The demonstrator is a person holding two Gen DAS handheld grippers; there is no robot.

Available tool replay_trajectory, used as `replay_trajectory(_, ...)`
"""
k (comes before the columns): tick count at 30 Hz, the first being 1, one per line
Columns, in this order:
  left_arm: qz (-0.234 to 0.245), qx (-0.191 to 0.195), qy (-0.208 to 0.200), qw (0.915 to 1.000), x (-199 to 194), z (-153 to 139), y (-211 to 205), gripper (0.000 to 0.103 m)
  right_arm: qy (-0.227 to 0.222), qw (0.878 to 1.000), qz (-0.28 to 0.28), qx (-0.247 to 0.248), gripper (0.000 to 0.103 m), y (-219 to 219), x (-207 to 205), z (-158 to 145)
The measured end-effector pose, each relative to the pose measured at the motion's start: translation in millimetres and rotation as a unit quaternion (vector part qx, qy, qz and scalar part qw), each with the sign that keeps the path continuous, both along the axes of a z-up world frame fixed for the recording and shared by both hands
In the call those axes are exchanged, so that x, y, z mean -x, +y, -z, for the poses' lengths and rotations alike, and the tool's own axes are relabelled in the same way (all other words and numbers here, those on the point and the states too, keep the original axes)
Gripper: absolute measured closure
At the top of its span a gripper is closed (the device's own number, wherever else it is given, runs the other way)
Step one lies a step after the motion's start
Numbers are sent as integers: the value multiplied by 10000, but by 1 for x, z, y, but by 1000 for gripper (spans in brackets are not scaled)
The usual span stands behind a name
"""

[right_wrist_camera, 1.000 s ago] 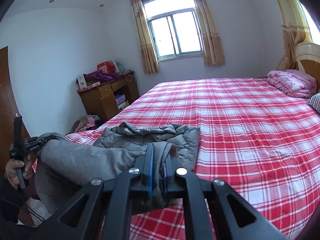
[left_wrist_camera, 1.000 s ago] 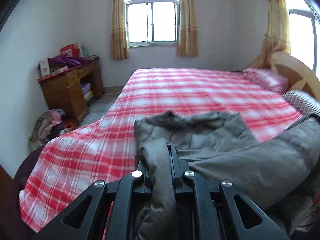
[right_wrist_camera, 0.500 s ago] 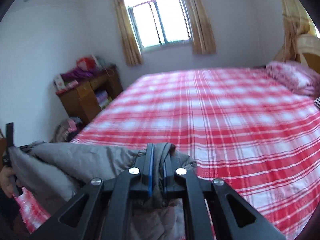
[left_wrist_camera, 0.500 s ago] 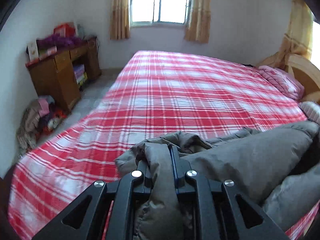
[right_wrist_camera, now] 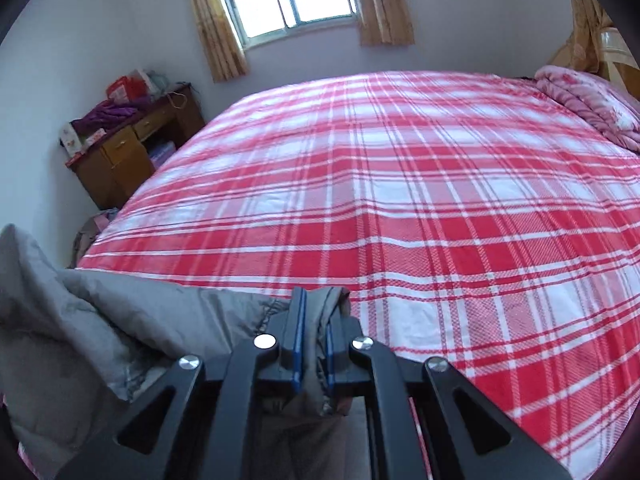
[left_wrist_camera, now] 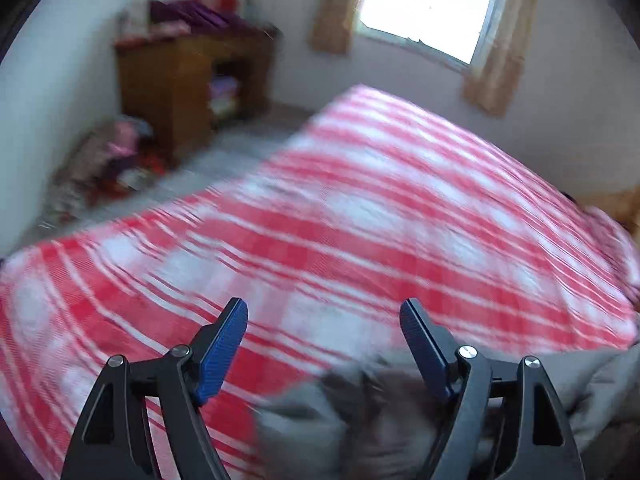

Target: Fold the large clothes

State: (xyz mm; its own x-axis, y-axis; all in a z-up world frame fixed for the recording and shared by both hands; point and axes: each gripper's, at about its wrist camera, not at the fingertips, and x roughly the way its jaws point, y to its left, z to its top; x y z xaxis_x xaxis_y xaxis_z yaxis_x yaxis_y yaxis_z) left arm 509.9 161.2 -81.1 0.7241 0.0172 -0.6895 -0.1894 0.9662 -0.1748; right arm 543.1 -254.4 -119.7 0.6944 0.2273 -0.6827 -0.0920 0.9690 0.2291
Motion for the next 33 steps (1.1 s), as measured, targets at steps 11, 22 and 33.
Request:
replay_trajectory(11,-1506,-1410,-1407,9683,86,-80,-50,13,-556,9933,932,405,20,5,4,-49)
replay_trajectory(22,-105,-3482,-1172,9300,52,4,-195,5,-742,9887,-305,1268,20,138,32,-24)
replay_trajectory(33,-955,-2513,483,9620,-13,68,-117,1,-125,9880,767,1333,20,61,-14,35)
